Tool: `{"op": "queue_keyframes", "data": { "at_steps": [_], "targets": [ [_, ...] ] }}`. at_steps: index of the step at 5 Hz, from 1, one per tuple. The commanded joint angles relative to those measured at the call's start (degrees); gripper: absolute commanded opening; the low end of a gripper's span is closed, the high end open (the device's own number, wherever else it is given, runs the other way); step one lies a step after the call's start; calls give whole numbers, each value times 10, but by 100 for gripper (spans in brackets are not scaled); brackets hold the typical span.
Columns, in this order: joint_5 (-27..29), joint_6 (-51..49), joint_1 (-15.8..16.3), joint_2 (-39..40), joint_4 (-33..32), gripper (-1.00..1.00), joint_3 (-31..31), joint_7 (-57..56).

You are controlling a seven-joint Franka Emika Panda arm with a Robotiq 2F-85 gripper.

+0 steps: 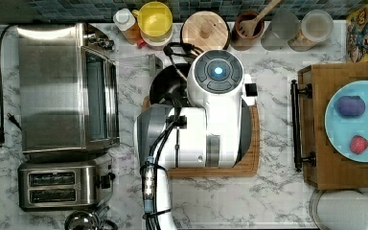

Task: Put the bowl in the oven.

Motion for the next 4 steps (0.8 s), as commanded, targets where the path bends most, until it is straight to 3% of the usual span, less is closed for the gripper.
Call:
{"op": "queue_keyframes", "data": {
  "at_steps": [1,3,4],
  "targets": [
    [-1,4,0,22,20,-100,10,-51],
    [25,52,15,61,64,-100,31,-164],
    [34,119,30,47,42,-100,46,-235]
  ]
}}
